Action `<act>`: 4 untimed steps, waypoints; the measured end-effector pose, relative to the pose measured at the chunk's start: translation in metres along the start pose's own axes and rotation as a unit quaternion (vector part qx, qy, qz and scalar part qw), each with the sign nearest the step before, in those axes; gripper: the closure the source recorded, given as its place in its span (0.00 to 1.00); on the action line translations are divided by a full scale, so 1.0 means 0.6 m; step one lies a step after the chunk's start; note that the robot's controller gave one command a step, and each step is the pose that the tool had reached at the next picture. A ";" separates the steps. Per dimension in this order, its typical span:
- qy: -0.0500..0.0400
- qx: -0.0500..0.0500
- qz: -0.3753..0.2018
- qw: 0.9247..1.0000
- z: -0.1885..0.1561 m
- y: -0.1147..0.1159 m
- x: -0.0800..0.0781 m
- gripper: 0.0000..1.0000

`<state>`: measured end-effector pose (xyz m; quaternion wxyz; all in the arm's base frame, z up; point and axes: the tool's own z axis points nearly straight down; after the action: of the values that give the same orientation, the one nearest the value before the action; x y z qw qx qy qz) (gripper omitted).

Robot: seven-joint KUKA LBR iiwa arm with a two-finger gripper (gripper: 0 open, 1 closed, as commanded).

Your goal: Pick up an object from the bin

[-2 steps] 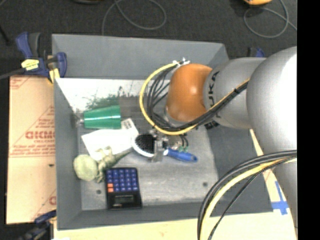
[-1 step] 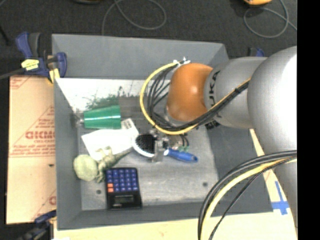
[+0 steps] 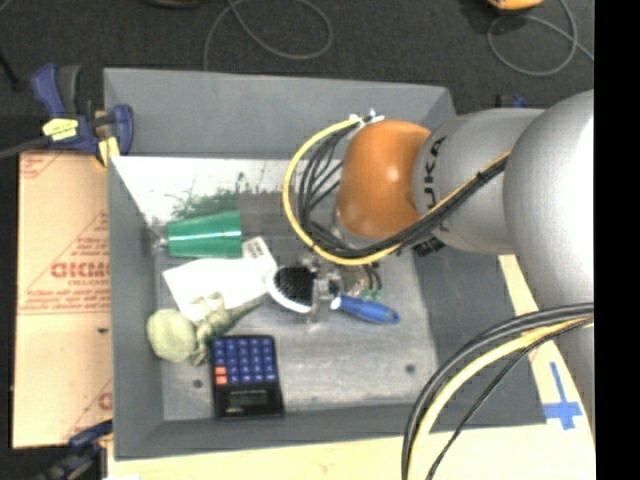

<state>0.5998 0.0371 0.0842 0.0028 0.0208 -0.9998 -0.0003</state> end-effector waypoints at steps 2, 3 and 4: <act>-0.002 0.000 0.000 1.000 -0.066 -0.001 -0.001 1.00; -0.001 0.001 0.000 1.000 -0.104 -0.001 0.000 1.00; -0.004 0.000 0.000 1.000 -0.136 -0.001 -0.002 1.00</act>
Offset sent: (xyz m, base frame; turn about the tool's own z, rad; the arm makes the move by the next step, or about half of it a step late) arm 0.0000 0.0000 0.1058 0.0000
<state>0.6018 0.0366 0.1659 -0.0014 0.0206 -0.9998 0.0000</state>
